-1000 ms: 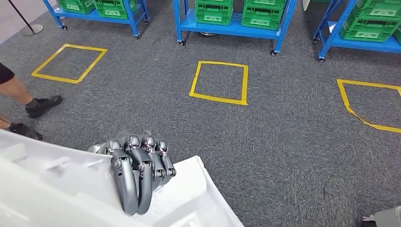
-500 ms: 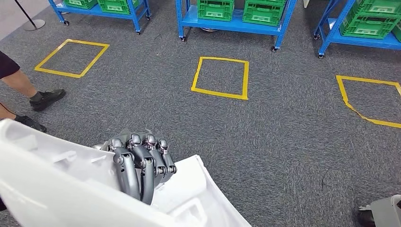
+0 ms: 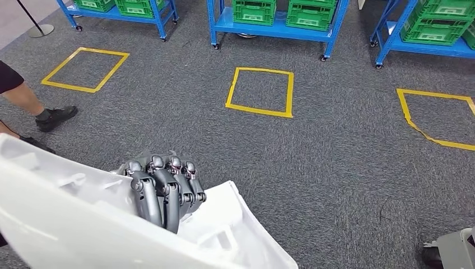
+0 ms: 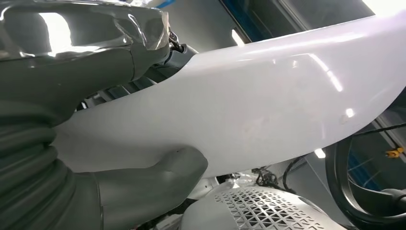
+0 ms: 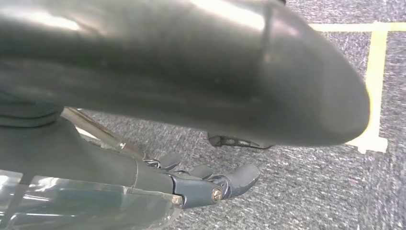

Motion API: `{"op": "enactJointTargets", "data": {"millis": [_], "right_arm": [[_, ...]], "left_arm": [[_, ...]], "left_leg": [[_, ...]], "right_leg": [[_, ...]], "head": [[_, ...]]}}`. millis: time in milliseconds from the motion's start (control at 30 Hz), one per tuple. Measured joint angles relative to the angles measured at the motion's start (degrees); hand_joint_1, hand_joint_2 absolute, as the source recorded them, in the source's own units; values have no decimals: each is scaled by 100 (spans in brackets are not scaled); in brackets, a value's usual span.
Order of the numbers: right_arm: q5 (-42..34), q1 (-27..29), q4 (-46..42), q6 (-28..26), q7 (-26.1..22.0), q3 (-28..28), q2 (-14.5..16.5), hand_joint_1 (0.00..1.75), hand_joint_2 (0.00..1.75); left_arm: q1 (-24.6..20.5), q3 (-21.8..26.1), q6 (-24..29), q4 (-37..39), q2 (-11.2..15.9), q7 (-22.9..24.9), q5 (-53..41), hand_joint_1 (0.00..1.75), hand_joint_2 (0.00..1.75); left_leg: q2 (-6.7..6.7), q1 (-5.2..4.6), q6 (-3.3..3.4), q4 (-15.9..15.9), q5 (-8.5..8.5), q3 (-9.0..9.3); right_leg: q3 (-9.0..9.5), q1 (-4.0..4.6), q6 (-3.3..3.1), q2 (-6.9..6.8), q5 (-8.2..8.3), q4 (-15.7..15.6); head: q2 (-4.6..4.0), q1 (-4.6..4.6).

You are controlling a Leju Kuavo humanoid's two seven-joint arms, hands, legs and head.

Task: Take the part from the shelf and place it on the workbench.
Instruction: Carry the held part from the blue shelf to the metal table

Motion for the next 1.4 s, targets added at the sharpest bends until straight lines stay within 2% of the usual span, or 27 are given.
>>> {"op": "enactJointTargets", "data": {"millis": [100,133,167,233,267,300,333,367,400,433,500,633,700,767,800,833,867,933,967,1000,1100,1167,1233,1300,1333,1367,1400], "right_arm": [[1,-7,1,0,0,1,11,0,0],[1,-7,1,0,0,1,14,0,0],[1,-8,1,0,0,0,9,0,0],[0,-3,1,0,0,-2,-5,0,0],[0,0,1,1,0,-3,-10,0,0],[1,5,1,4,1,-4,-10,0,0],[2,9,1,8,3,-5,-9,0,0],[2,12,0,15,4,-7,-9,0,0],[4,11,-1,27,7,-9,-13,0,0],[8,6,-1,42,8,-11,-16,0,0],[16,-3,-2,80,13,-19,-20,0,0],[51,4,-5,111,28,-45,-9,0,0],[83,0,-12,111,16,-49,-11,0,0],[117,-3,-15,107,-4,-49,-17,0,0],[125,-3,-15,97,-11,-49,-20,0,0],[128,-4,-15,84,-15,-49,-24,0,0],[129,-7,-14,69,-17,-49,-28,0,0],[130,-15,-10,34,-17,-49,-31,0,0],[130,-22,-6,20,-18,-49,-32,0,0],[130,-30,-2,3,-19,-49,-34,0,0],[134,-43,32,-31,-20,-49,-35,0,0],[137,-58,62,-64,-21,-46,-43,0,0],[137,-77,80,-102,-22,-45,-67,0,0],[139,-58,91,-121,-21,-46,-89,0,0],[142,-40,96,-124,-20,-46,-96,0,0],[144,-27,103,-126,-19,-46,-98,0,0],[145,-19,111,-129,-19,-46,-102,0,0]], "left_arm": [[-5,7,1,-2,-2,0,-1,175,175],[-12,8,1,-3,-6,-1,0,175,175],[-19,7,1,-3,-11,-1,1,175,175],[-17,2,2,1,-17,0,-2,175,175],[-8,-1,6,4,-18,5,-4,175,175],[0,-4,15,9,-18,17,-8,175,175],[4,-7,29,14,-18,34,-12,175,175],[5,-9,51,20,-20,55,-15,175,175],[5,-10,80,26,-22,73,-18,175,175],[5,-10,113,30,-25,83,-19,175,175],[6,-6,184,39,-30,98,-30,175,175],[0,9,307,52,-31,155,-128,175,175],[-11,14,350,55,-22,192,-202,175,175],[-4,16,369,68,2,197,-285,175,175],[6,17,362,81,16,178,-323,175,175],[15,17,349,96,28,153,-361,175,175],[19,17,336,109,37,127,-396,175,175],[16,21,321,122,48,88,-438,175,175],[10,24,319,127,50,77,-451,175,175],[-2,26,317,131,52,69,-462,175,175],[-18,27,314,141,52,63,-497,175,175],[-25,22,310,145,50,59,-520,175,175],[-36,15,308,150,49,57,-537,175,175],[-22,8,307,159,50,57,-541,175,175],[-10,6,307,165,50,57,-542,175,175],[2,5,307,171,50,57,-542,175,175],[12,5,307,177,50,56,-544,175,175]], "left_leg": [[2,-14,62,-108,60,25],[7,-7,95,-169,106,54],[13,-1,127,-227,150,80],[17,-17,164,-257,186,62],[16,-30,171,-249,191,41],[13,-40,174,-236,192,23],[8,-45,173,-215,191,6],[1,-46,166,-186,182,-7],[-4,-45,151,-147,166,-20],[-9,-56,127,-102,144,-41],[-13,-77,82,-18,111,-93],[-12,-52,7,109,51,-188],[-9,-13,-74,605,-178,-451],[-6,36,-140,1405,-453,-887],[-5,51,-151,1666,-491,-1054],[-4,58,-147,1716,-421,-1118],[-4,60,-129,1530,-246,-1061],[-1,38,-47,769,177,-725],[7,14,5,424,288,-560],[16,-14,54,188,303,-444],[22,-52,161,-147,193,-226],[18,-36,207,-304,194,1],[11,-36,226,-363,160,147],[-9,-43,226,-363,63,236],[-22,-42,217,-363,-5,305],[-33,-37,199,-362,-82,393],[-39,-30,176,-361,-171,499]], "right_leg": [[-25,-1,85,-7,33,-26],[-68,4,89,-7,-21,54],[-159,10,74,-7,-129,245],[-478,15,20,-5,-462,943],[-638,16,15,-5,-594,1299],[-723,15,34,-5,-653,1507],[-698,12,74,-6,-619,1490],[-554,6,128,-7,-501,1235],[-332,-4,177,-8,-350,817],[-131,-2,190,-6,-237,445],[65,12,135,1,-139,52],[65,7,-1,14,-138,24],[83,-16,-72,17,-167,11],[97,-11,-100,17,-189,13],[110,-7,-102,17,-201,14],[133,-4,-99,19,-216,14],[165,1,-96,22,-237,14],[247,12,-85,28,-287,4],[277,22,-70,29,-310,-9],[292,23,-46,25,-326,-32],[360,19,90,-3,-265,-44],[321,12,115,-10,-281,135],[-52,17,59,-4,-431,743],[-591,28,28,-1,-655,1404],[-769,25,44,-1,-728,1513],[-841,14,96,-2,-717,1414],[-823,-5,180,-6,-591,1136]], "head": [[0,-1],[0,3],[0,12],[0,27],[0,32],[0,32],[0,33],[0,33],[0,35],[0,36],[0,32],[0,27],[0,10],[0,-1],[0,-2],[0,-3],[0,-3],[0,2],[0,7],[0,5],[0,-9],[-1,-4],[-1,7],[0,10],[0,11],[0,14],[0,17]]}}
